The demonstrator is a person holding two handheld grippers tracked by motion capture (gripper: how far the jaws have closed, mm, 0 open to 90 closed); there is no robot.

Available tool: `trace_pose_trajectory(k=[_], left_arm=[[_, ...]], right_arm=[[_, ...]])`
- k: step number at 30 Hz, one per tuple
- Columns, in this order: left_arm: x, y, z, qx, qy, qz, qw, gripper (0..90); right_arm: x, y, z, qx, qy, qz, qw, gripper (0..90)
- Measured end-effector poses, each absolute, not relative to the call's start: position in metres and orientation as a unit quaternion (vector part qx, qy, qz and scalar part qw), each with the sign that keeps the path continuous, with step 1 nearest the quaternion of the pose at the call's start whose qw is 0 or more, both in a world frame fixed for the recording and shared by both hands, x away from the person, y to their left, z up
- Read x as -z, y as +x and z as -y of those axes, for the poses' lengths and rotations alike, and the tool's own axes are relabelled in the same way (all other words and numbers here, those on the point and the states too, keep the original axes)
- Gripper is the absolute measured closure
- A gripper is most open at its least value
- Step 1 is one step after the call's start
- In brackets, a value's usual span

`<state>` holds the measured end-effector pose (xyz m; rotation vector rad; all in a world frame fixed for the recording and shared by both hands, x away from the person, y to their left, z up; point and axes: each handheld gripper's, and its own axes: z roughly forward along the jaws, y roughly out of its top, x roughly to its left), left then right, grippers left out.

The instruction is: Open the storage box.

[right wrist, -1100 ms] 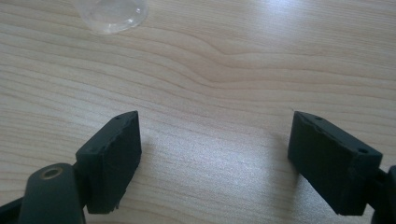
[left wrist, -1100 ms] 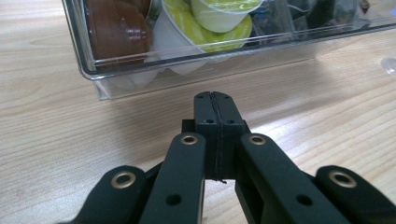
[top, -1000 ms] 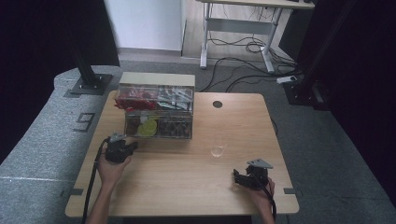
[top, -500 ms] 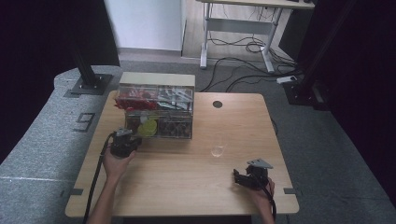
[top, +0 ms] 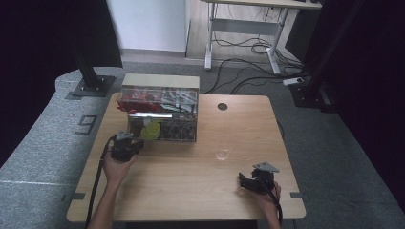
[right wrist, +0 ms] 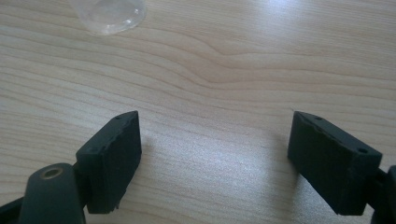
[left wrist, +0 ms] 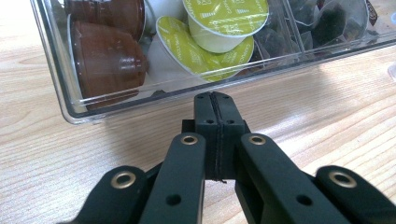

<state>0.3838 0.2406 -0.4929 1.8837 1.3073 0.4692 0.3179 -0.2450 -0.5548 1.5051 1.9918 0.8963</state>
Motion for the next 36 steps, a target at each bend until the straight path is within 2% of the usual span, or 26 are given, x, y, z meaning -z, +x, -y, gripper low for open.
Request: trace_pose_trajectory(k=[36], left_arm=[[0.472, 0.378, -0.253, -0.193, 0.718, -0.513, 0.429, 90.0]], right_arm=[[0.555, 0.317, 0.245, -0.324, 0.563, -0.719, 0.247, 17.6]])
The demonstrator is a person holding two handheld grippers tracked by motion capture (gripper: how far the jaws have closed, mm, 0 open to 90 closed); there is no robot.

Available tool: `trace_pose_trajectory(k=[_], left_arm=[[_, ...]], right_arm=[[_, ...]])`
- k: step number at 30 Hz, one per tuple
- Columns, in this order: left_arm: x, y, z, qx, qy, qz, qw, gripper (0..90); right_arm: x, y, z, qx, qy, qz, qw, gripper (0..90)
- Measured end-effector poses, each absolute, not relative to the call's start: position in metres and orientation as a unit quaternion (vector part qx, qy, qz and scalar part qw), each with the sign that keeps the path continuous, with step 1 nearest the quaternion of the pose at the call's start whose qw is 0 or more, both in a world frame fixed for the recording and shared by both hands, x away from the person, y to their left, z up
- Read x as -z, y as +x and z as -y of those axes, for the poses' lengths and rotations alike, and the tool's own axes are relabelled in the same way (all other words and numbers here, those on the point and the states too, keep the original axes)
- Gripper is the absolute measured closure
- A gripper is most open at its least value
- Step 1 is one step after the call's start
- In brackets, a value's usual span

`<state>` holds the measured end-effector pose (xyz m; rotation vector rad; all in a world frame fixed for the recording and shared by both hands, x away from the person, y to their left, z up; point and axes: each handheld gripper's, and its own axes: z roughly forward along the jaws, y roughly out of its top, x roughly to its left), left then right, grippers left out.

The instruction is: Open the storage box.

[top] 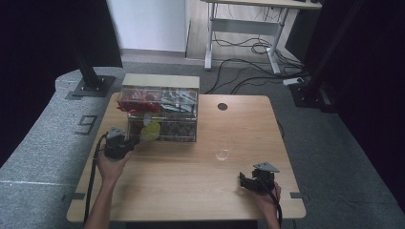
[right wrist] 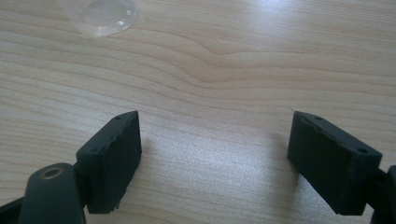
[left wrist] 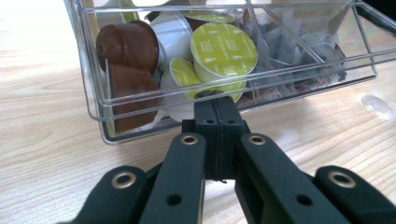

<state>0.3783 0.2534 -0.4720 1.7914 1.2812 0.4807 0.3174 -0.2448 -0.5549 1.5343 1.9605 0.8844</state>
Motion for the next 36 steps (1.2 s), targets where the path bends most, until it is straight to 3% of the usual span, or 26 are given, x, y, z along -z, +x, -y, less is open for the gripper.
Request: trace_pose_trajectory(k=[36], left_arm=[[0.420, 0.400, -0.261, -0.187, 0.697, -0.527, 0.450, 90.0]], right_arm=[[0.555, 0.317, 0.245, -0.324, 0.568, -0.715, 0.249, 17.9]])
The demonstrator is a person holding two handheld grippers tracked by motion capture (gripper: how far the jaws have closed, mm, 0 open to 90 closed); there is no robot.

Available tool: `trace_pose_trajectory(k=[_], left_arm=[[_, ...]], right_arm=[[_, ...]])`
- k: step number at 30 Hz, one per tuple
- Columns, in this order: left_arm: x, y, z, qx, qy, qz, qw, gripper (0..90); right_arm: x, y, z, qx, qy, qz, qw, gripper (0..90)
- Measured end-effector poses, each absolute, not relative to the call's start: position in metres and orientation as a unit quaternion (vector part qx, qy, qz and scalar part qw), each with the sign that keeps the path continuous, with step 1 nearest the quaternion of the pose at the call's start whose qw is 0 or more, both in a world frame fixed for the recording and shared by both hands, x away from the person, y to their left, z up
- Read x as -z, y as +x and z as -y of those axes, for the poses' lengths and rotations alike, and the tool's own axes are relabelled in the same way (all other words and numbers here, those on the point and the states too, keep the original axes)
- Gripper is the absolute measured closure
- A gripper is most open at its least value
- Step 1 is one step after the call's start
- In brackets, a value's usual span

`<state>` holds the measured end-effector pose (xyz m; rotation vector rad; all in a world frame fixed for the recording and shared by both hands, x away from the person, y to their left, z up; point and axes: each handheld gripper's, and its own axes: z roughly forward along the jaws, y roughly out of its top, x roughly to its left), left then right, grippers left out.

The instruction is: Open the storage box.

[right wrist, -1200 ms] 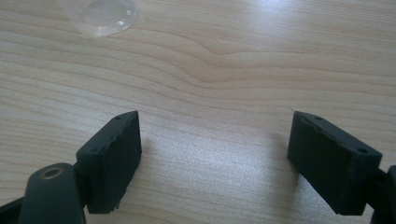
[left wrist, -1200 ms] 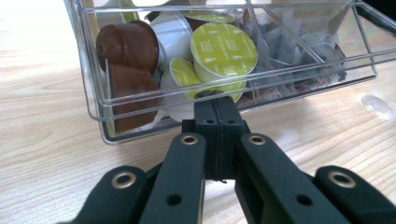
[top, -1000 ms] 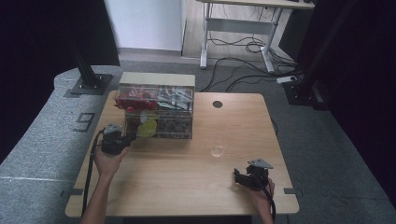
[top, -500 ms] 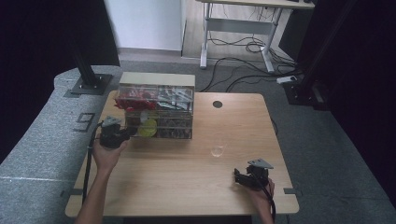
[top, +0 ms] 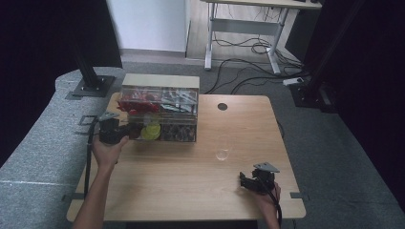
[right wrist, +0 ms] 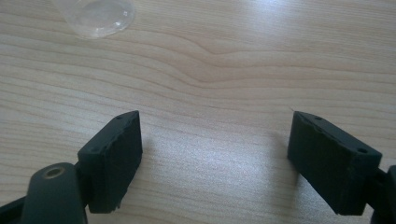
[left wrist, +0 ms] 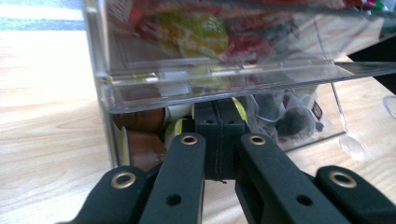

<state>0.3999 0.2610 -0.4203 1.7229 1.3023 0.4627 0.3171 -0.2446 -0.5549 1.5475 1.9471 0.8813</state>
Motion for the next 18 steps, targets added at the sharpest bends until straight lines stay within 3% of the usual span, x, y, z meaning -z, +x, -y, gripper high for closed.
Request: trace_pose_trajectory(k=[18], left_arm=[[0.408, 0.411, -0.261, -0.183, 0.696, -0.529, 0.449, 90.0]], right_arm=[[0.555, 0.317, 0.245, -0.323, 0.569, -0.714, 0.250, 17.9]])
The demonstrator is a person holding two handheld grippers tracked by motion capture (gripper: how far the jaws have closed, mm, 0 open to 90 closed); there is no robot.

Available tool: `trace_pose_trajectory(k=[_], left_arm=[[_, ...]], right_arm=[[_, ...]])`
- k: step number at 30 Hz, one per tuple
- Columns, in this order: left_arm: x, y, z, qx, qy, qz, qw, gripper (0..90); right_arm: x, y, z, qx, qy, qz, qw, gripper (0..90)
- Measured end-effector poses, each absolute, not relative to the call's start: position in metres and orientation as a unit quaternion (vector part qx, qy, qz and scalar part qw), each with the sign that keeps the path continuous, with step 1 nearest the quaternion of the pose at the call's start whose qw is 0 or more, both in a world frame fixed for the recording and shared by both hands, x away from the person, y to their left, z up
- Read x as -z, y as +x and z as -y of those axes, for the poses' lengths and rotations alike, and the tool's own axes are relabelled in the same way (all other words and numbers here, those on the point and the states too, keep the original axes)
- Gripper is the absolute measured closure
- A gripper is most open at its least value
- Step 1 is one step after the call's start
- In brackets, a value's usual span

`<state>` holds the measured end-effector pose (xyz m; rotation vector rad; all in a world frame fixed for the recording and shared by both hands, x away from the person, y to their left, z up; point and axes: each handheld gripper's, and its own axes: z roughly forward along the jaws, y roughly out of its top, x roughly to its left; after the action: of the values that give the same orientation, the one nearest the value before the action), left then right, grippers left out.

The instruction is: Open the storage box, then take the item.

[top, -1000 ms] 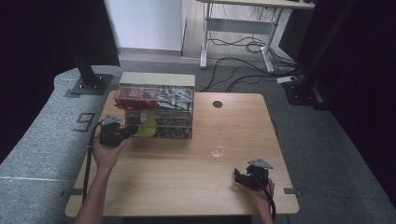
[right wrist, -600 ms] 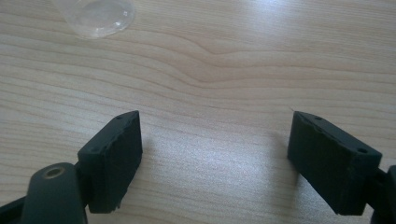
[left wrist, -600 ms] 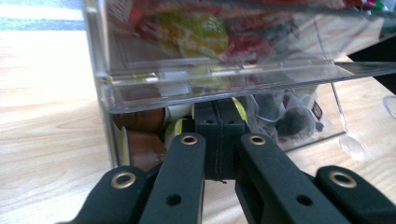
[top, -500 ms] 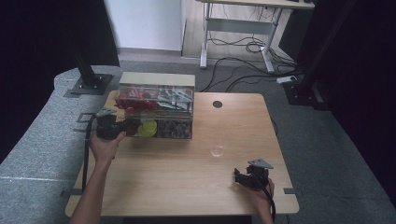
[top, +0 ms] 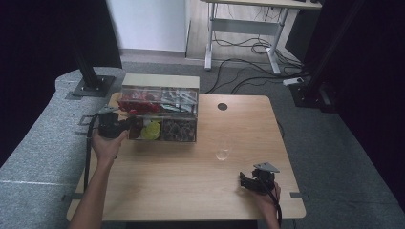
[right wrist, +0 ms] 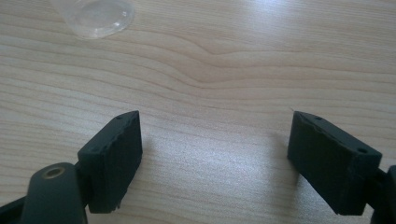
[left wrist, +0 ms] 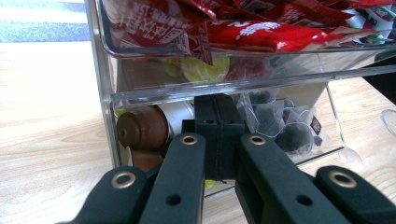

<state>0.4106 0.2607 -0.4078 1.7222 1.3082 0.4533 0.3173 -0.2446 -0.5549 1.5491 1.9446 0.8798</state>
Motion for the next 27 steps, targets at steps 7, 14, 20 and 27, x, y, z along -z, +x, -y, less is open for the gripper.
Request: trace_pose_trajectory(k=[7, 14, 20, 27], left_arm=[[0.408, 0.411, -0.260, -0.183, 0.697, -0.529, 0.447, 90.0], [0.408, 0.411, -0.260, -0.179, 0.699, -0.527, 0.450, 90.0], [0.408, 0.410, -0.259, -0.182, 0.702, -0.525, 0.446, 90.0], [0.408, 0.409, -0.258, -0.183, 0.704, -0.523, 0.444, 89.9]], right_arm=[[0.555, 0.317, 0.245, -0.323, 0.569, -0.714, 0.250, 17.9], [0.554, 0.314, 0.243, -0.326, 0.569, -0.709, 0.258, 24.5], [0.548, 0.309, 0.244, -0.349, 0.577, -0.691, 0.262, 28.0], [0.522, 0.298, 0.243, -0.399, 0.574, -0.664, 0.267, 28.6]])
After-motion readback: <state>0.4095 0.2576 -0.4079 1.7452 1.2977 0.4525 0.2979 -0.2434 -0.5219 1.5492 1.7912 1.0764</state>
